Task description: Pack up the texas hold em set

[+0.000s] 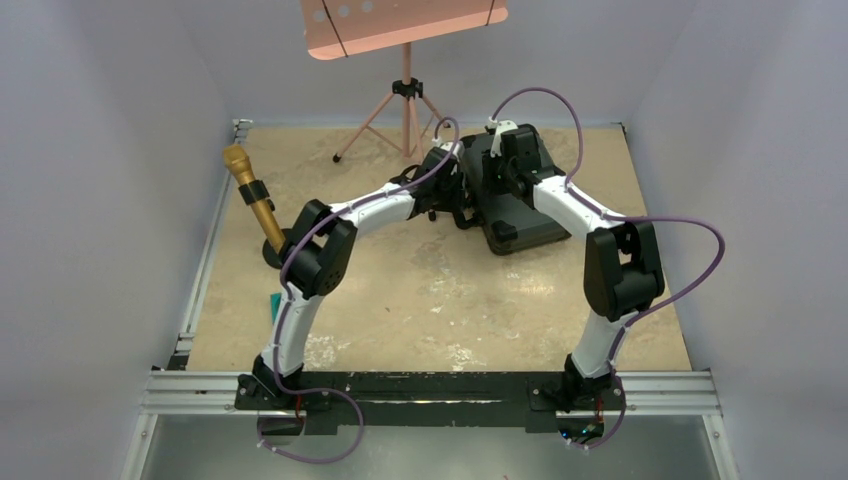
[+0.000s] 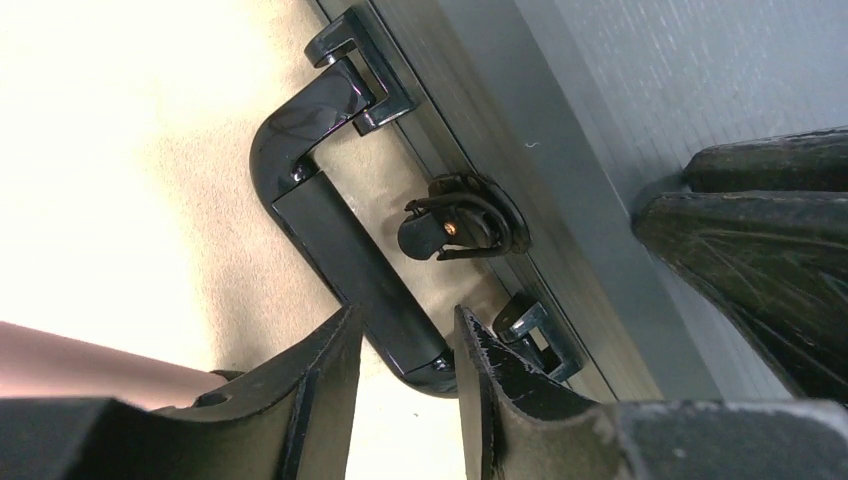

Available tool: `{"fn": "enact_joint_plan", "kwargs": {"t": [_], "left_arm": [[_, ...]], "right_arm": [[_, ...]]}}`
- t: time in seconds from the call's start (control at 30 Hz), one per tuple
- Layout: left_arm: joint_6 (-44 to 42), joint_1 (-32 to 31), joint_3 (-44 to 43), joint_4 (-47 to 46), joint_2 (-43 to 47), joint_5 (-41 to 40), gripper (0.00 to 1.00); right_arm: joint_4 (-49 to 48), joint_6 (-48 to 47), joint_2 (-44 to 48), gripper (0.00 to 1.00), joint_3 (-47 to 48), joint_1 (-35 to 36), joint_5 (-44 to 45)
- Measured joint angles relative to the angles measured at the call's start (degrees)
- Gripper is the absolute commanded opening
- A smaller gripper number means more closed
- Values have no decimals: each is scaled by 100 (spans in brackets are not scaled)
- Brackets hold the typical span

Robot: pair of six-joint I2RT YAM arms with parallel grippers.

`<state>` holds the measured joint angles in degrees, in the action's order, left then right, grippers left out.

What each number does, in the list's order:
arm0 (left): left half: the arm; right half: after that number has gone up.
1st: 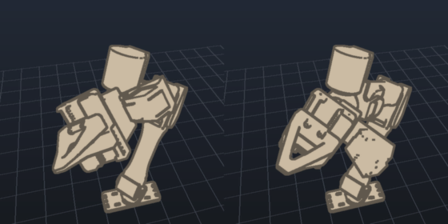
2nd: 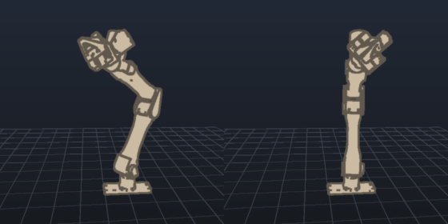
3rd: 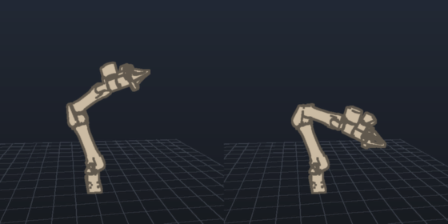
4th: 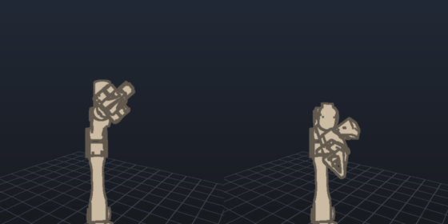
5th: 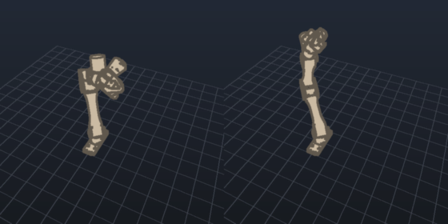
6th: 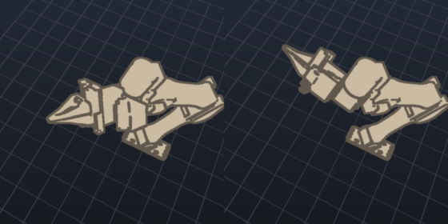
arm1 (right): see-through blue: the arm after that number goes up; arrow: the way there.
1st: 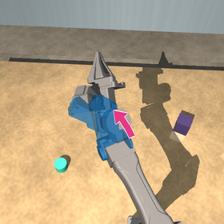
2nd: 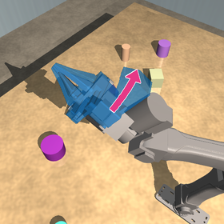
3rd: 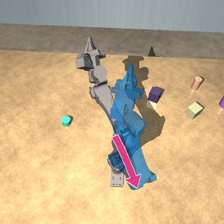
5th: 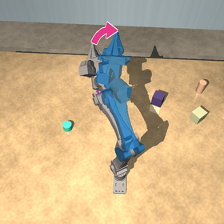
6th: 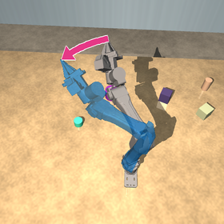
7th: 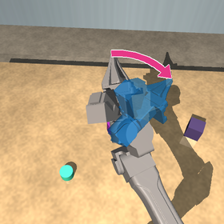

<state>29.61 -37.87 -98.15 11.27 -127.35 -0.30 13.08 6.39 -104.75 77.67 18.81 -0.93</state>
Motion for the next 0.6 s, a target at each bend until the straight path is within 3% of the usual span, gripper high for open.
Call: {"fn": "enact_joint_plan", "kwargs": {"t": [0.13,0.37,0.6], "left_arm": [[105,4,87,-125,92,0,40],[83,31,369,-354,238,96,41],[-345,35,1008,-339,1176,310,43]], "right_arm": [[0,0,0,29,0,0,0],[-66,0,44,29,-57,0,4],[-140,24,131,34,-157,28,-4]]}}
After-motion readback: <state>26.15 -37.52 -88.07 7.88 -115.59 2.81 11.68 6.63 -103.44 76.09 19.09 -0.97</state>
